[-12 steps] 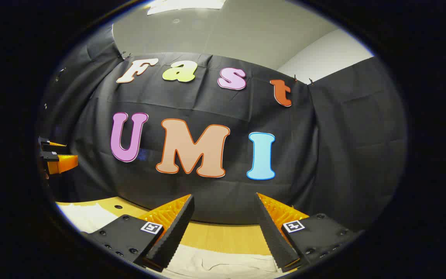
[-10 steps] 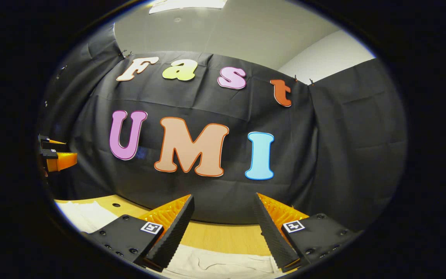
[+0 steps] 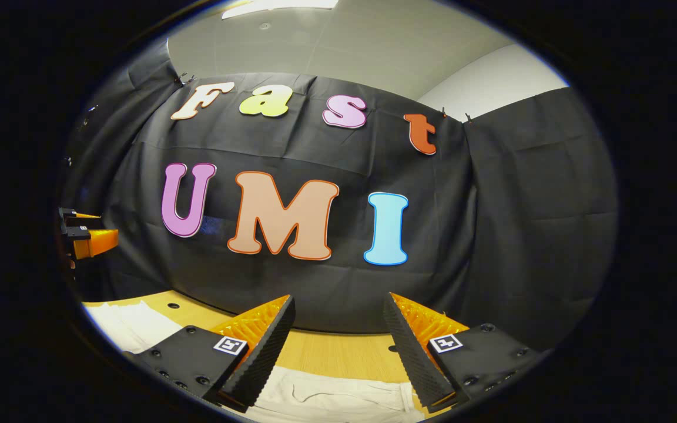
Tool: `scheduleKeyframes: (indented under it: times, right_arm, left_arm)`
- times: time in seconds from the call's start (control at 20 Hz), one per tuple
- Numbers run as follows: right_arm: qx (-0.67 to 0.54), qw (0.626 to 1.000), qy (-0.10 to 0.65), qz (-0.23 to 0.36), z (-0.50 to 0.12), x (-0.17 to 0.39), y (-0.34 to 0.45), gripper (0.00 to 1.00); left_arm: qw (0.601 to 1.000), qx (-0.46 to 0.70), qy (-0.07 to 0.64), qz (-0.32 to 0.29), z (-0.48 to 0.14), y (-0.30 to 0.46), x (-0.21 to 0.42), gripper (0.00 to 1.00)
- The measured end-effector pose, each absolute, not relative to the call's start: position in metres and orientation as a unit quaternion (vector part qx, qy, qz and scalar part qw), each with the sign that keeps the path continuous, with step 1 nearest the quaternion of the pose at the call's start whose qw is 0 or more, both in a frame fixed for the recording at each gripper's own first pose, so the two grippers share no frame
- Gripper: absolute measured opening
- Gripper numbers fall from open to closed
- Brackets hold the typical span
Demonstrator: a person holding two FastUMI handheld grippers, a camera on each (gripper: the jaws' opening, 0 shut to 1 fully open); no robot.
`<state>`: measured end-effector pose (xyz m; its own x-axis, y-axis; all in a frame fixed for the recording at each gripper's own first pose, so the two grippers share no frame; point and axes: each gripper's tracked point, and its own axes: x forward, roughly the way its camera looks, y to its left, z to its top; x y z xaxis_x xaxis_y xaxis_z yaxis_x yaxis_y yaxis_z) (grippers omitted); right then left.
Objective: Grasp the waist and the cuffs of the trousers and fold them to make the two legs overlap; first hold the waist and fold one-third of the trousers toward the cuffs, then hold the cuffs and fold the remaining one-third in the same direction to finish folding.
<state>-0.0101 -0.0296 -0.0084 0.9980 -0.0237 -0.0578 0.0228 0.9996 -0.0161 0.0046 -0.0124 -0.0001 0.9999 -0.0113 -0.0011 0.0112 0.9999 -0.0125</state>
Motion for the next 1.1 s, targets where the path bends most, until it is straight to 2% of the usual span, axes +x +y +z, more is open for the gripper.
scheduleKeyframes:
  times: [0.3,0.8,1.1]
  right_arm:
    - [-0.02,0.999,0.036,0.001,-0.015,-0.022,-0.029,0.97]
    - [-0.1,0.987,0.126,0.006,-0.086,-0.063,-0.07,0.97]
    - [-0.185,0.968,0.161,0.058,-0.123,-0.094,-0.079,0.97]
  left_arm:
    - [1.0,-0.004,0.0,0.0,-0.001,-0.01,0.0,0.96]
    - [1.0,-0.001,0.018,0.007,-0.019,-0.012,-0.011,0.96]
    - [0.999,-0.01,0.033,0.011,-0.03,-0.017,-0.015,0.96]
